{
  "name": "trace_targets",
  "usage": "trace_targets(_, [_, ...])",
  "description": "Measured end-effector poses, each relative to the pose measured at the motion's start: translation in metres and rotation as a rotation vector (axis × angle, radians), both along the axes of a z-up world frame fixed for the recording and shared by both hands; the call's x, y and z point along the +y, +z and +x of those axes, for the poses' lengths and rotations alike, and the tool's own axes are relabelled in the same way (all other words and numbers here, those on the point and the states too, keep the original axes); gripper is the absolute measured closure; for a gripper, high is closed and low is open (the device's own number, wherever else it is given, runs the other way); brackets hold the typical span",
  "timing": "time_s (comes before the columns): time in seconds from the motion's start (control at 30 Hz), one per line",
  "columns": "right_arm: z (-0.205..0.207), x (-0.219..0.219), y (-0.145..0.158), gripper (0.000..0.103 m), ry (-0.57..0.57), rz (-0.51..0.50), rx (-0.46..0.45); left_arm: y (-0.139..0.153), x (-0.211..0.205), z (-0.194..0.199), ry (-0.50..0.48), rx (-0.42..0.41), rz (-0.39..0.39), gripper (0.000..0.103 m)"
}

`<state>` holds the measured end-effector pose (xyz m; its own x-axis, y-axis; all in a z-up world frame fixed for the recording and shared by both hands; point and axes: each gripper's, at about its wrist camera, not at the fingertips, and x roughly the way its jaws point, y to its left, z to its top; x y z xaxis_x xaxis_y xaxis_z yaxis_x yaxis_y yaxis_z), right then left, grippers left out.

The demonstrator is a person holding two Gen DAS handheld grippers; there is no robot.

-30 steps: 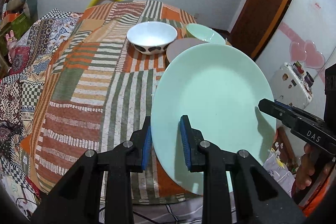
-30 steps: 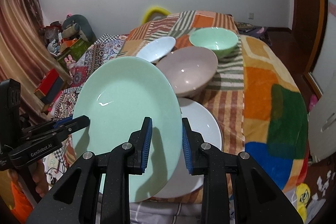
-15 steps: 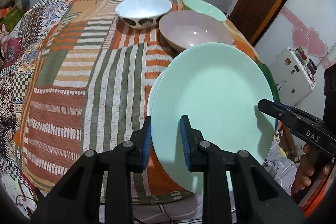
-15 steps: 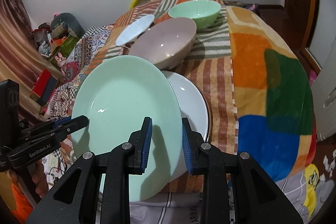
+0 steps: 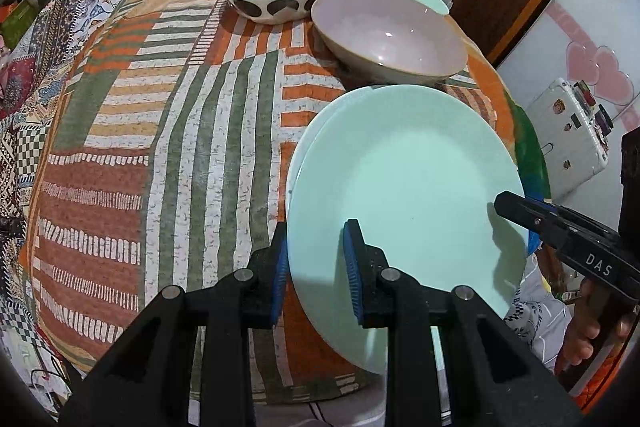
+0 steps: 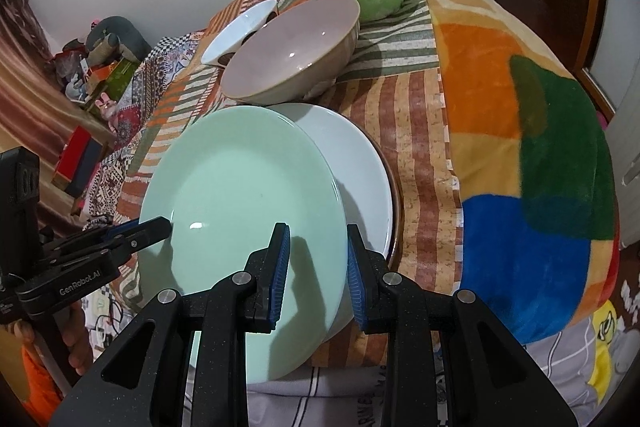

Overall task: Organize plates and bowls
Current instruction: 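Carry the mint green plate with the left gripper toward the white plate stack, then lower the mint green plate onto the white plate and open the left gripper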

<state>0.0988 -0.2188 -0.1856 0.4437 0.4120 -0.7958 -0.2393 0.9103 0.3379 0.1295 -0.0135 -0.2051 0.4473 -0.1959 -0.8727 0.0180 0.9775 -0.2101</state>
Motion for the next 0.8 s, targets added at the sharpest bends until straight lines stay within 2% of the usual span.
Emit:
trace_targets(0.5, [0.011, 0.001, -0.004, 0.078, -0.010, -0.003, 0.022, -0.016, -0.011, 0.025, -0.028, 0.018, 0.099, 0.075])
trace_targets(0.8, [0.015, 0.001, -0.002, 0.078, -0.018, -0.003, 0.010, -0.016, -0.012, 0.029, -0.031, 0.003, 0.109, 0.074])
